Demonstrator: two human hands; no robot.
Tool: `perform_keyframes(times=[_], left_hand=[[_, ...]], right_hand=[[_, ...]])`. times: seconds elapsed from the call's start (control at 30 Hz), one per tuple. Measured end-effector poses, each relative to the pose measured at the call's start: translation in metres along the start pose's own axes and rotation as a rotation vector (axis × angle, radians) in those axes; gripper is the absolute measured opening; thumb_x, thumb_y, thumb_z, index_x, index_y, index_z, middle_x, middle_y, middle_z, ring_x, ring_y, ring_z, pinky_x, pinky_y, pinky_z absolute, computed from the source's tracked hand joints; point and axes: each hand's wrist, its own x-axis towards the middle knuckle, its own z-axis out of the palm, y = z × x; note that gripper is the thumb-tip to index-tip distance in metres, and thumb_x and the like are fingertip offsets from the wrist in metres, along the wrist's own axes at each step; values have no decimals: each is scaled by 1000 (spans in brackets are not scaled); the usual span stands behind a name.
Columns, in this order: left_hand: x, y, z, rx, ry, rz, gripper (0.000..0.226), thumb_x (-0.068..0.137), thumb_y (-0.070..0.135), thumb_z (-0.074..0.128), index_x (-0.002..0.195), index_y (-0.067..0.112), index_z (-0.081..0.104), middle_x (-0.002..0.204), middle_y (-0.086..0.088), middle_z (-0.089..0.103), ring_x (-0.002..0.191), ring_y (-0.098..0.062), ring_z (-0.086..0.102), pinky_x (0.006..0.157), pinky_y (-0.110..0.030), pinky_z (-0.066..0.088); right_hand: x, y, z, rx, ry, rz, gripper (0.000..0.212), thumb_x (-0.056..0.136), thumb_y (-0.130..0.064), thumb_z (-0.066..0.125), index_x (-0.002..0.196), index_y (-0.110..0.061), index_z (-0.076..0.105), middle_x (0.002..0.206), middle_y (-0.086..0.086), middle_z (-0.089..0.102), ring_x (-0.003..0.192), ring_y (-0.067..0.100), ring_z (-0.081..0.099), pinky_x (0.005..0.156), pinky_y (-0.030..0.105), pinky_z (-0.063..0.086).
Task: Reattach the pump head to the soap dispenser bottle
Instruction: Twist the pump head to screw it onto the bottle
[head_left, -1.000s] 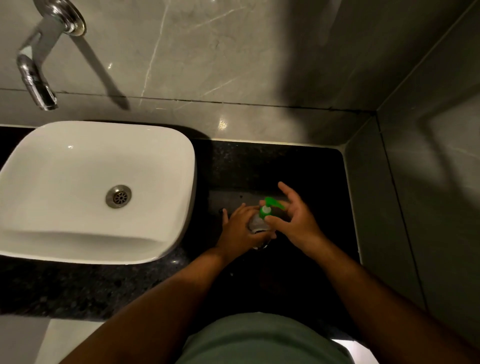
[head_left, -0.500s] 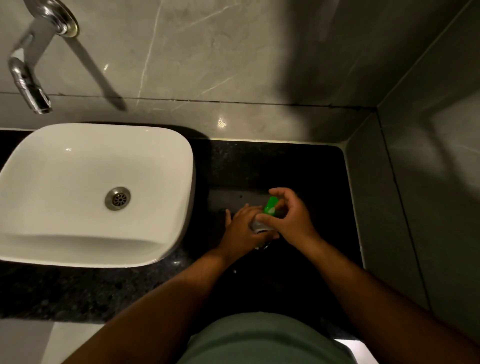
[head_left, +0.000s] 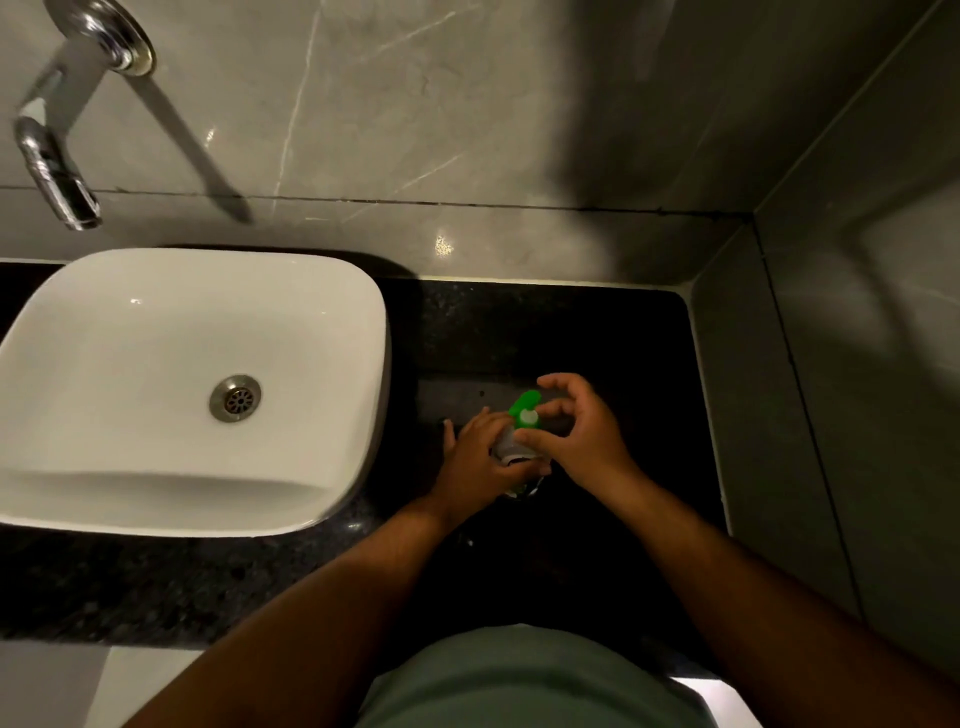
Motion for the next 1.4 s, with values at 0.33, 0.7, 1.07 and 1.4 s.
perform_keyframes(times=[0.33,0.7,1.07,1.4], left_hand=[[5,1,-5,-37,-79,81,73,60,80,61,117,34,61,128,30,39,139,-5,15,109,-54,-16],[-6,-9,16,-37,180,111,38,64,83,63,95,64,53,122,48,40,134,12,17,109,-38,-19],[-12,6,15,173,282,68,57,56,64,62,101,30,73,128,7,57,141,-22,25,109,-55,-16],[5,12,7,91,168,144,60,61,49,78,114,21,68,146,-4,42,146,-29,12,108,-62,-17]], right_hand=[[49,-29,-32,-1047,-411,-513,62,68,-87,43,63,-26,56,57,-8,55,52,6,50,46,24,30],[41,-28,-18,-1168,-366,-571,68,79,-75,42,44,-16,38,40,-3,36,37,15,39,42,27,19],[-1,-21,20,-1043,120,-85,49,66,-59,33,45,-17,45,40,-7,32,41,15,41,44,22,13],[-18,-26,-1,-1020,90,-26,61,62,-84,46,68,-24,56,69,-2,67,67,20,65,55,29,39]])
